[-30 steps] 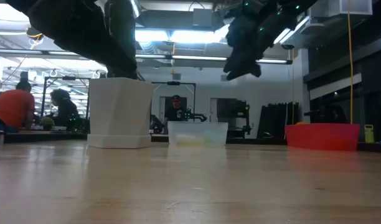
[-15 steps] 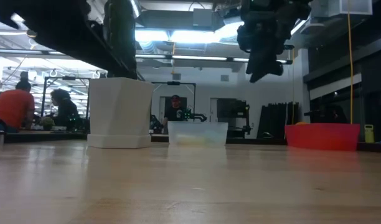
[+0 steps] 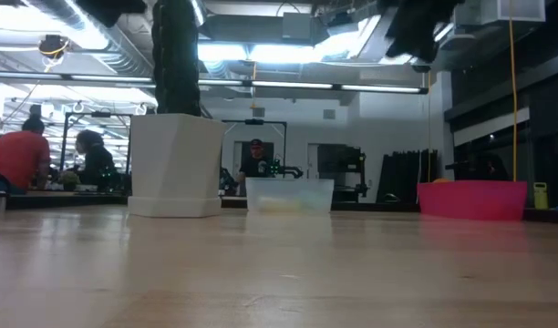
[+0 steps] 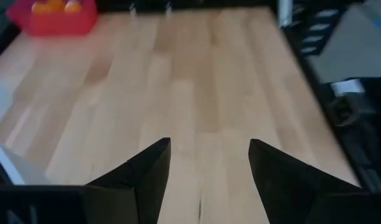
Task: Pick and place medicine bottles into bin by pill shape (circle, oval)
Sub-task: Return to Home Position
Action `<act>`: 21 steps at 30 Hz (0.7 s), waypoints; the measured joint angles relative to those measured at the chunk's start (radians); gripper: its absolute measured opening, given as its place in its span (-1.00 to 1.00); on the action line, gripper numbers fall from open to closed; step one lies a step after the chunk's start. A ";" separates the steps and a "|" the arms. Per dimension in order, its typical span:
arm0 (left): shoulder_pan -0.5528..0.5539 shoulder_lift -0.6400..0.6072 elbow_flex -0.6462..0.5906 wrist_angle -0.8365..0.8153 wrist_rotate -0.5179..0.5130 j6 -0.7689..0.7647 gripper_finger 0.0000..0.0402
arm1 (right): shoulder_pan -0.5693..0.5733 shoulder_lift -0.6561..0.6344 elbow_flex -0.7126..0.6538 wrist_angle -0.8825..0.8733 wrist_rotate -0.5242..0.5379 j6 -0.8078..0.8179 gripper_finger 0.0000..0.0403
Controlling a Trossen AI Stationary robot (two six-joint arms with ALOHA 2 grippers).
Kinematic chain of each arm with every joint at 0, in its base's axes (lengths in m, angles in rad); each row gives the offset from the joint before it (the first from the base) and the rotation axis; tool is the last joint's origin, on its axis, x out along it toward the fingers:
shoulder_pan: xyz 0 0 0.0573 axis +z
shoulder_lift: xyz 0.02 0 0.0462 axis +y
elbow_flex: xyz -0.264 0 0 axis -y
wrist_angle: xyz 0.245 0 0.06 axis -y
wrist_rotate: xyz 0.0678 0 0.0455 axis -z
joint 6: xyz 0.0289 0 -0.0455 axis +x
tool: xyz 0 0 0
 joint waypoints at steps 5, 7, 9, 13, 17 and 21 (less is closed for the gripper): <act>0.001 -0.208 -0.090 0.041 0.044 0.052 0.05 | 0.092 -0.127 -0.002 0.016 0.091 0.010 -0.21; 0.001 -0.294 -0.138 0.069 0.047 0.064 0.05 | 0.125 -0.170 -0.011 0.051 0.111 0.025 -0.21; 0.001 -0.378 -0.198 0.140 0.048 0.113 0.05 | 0.155 -0.205 -0.024 0.078 0.125 0.028 -0.21; 0.018 -0.526 -0.330 0.347 0.091 0.269 0.05 | 0.209 -0.249 -0.057 0.142 0.139 0.027 -0.21; 0.062 -0.654 -0.450 0.423 0.211 0.306 0.05 | 0.251 -0.272 -0.110 0.191 0.138 0.043 -0.21; 0.102 -0.747 -0.545 0.502 0.235 0.265 0.05 | 0.275 -0.272 -0.160 0.237 0.139 0.057 -0.21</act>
